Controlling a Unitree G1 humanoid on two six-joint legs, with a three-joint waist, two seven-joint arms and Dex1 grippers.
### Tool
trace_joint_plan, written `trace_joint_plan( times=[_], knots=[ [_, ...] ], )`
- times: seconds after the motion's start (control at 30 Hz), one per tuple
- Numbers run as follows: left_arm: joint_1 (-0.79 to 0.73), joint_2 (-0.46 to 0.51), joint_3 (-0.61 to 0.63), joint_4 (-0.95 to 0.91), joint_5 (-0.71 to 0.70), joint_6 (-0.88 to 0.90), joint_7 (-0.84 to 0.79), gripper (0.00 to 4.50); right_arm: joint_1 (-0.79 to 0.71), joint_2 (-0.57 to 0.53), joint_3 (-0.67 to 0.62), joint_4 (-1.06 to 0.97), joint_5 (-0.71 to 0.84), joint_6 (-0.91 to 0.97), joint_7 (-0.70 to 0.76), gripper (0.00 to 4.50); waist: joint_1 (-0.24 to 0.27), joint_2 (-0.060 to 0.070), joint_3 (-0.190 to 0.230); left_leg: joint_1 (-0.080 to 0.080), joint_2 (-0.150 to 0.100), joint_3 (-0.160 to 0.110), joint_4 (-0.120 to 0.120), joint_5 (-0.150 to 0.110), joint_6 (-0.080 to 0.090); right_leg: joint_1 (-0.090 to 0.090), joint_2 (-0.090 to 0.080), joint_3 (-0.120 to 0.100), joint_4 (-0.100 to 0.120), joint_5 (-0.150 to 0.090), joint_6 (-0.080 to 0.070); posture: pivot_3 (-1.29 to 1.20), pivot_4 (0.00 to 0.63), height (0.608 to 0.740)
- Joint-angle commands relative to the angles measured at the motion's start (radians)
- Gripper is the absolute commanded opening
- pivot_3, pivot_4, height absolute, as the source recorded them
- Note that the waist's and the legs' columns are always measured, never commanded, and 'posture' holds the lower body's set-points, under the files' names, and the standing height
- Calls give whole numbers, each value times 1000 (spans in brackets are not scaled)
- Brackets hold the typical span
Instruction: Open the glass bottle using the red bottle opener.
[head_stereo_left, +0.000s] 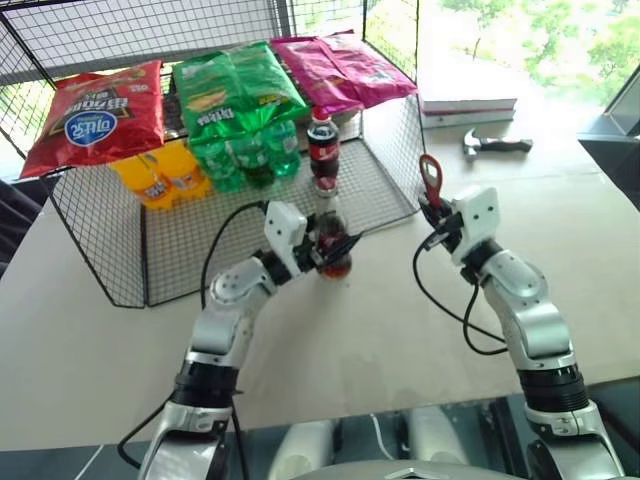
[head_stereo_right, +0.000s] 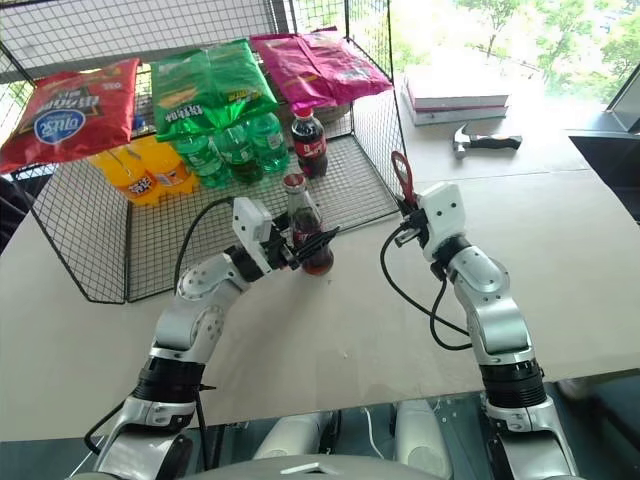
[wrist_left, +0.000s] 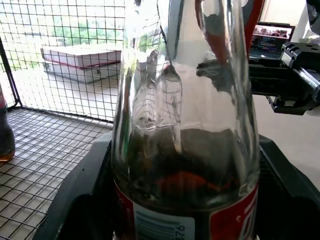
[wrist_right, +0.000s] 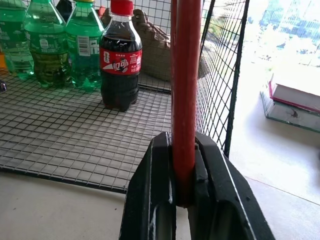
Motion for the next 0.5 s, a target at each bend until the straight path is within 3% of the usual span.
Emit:
trace_joint_plan(
  times=[0.03, 0.33, 0.4, 0.5],
  knots=[
    [-1, -7, 12, -62, 12, -69, 9, 2665, -6, 5, -10, -37, 1, -21, -9, 0, 1, 0, 0, 0, 0, 0, 0, 0, 0, 0, 0, 0, 0, 0, 0, 0, 150, 740],
    [40, -43, 3, -51, 22, -137, 11, 2665, 5, 3, -12, -43, 0, -15, -4, 0, 1, 0, 0, 0, 0, 0, 0, 0, 0, 0, 0, 0, 0, 0, 0, 0, 150, 740],
    [49, -51, 4, -52, 13, -138, 6, 3672, 6, 3, -11, -45, 0, -14, -4, 0, 1, 0, 0, 0, 0, 0, 0, 0, 0, 0, 0, 0, 0, 0, 0, 0, 150, 740],
    [54, -55, 6, -51, 12, -146, 3, 4458, 6, 2, -11, -44, 0, -13, -3, 0, 1, 0, 0, 0, 0, 0, 0, 0, 0, 0, 0, 0, 0, 0, 0, 0, 150, 740]
  ],
)
